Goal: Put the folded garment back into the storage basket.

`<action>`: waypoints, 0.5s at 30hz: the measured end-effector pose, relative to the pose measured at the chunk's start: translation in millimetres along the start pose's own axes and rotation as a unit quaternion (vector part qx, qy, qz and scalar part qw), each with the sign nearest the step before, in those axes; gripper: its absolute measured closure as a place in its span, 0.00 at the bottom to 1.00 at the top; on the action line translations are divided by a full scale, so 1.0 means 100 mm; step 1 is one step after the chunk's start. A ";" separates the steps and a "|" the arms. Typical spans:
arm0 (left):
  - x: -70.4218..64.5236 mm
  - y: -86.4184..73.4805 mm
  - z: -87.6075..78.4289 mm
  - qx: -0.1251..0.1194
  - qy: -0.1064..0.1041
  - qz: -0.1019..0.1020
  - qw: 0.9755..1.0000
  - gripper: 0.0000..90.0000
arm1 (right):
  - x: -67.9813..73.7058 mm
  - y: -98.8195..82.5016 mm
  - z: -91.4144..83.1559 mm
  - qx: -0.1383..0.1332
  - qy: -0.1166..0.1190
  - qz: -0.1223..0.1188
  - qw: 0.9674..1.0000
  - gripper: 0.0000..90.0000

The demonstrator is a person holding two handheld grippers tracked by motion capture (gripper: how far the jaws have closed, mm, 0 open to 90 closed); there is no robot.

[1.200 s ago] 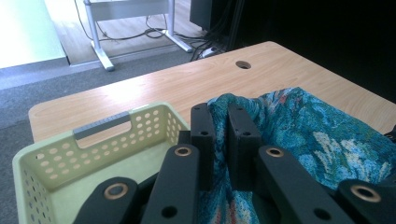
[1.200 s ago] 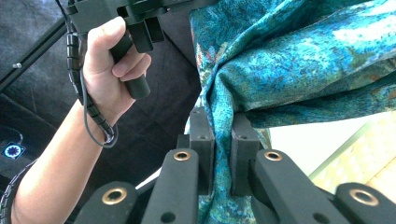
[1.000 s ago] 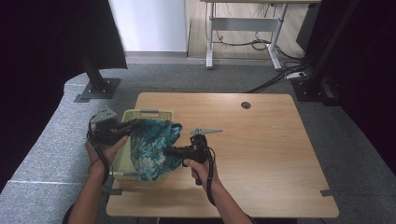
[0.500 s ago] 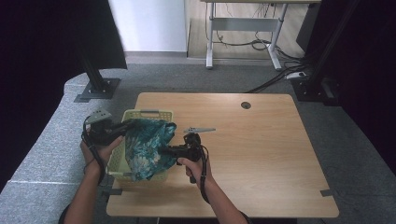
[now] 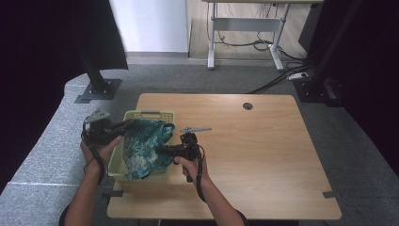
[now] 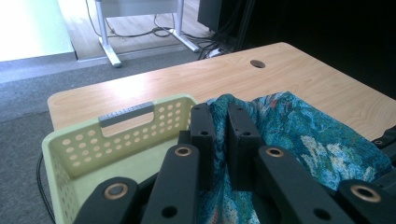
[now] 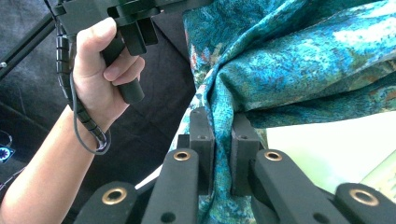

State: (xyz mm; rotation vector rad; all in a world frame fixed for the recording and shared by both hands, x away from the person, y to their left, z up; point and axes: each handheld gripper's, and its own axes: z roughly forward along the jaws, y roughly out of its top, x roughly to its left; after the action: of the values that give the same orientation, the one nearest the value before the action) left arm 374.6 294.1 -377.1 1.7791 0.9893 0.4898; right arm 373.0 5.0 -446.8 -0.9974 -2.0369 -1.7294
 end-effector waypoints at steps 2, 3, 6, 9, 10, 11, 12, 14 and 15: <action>0.03 0.00 0.01 0.000 0.000 0.000 1.000 0.92 | -0.01 0.00 0.02 -0.001 -0.001 0.001 1.000 0.91; 0.04 0.00 0.01 0.000 0.000 0.000 1.000 0.92 | -0.01 0.01 0.03 -0.001 -0.002 0.002 1.000 0.91; 0.09 0.00 0.03 0.000 -0.001 -0.001 1.000 0.92 | -0.02 0.03 0.07 -0.003 -0.005 0.003 1.000 0.91; 0.13 0.00 0.06 -0.002 -0.004 -0.003 1.000 0.92 | -0.03 0.05 0.11 -0.003 -0.009 0.001 1.000 0.91; 0.14 0.00 0.06 -0.002 -0.005 -0.004 1.000 0.92 | -0.03 0.07 0.13 -0.003 -0.010 -0.001 1.000 0.91; 0.15 0.00 0.07 -0.002 -0.006 -0.003 1.000 0.92 | -0.03 0.08 0.14 -0.002 -0.011 -0.003 1.000 0.91; 0.16 0.01 0.09 -0.002 -0.007 -0.003 1.000 0.92 | -0.04 0.10 0.15 -0.002 -0.013 -0.004 1.000 0.91; 0.18 0.01 0.11 -0.001 -0.007 -0.004 1.000 0.92 | -0.05 0.13 0.18 -0.002 -0.015 -0.004 1.000 0.91; 0.19 0.02 0.12 -0.001 -0.008 -0.004 1.000 0.92 | -0.05 0.14 0.19 -0.002 -0.015 -0.003 1.000 0.91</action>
State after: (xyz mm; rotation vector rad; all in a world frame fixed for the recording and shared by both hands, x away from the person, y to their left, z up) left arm 394.7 302.3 -382.6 1.7747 0.9840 0.4713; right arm 390.2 22.3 -444.5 -1.0263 -2.0579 -1.7330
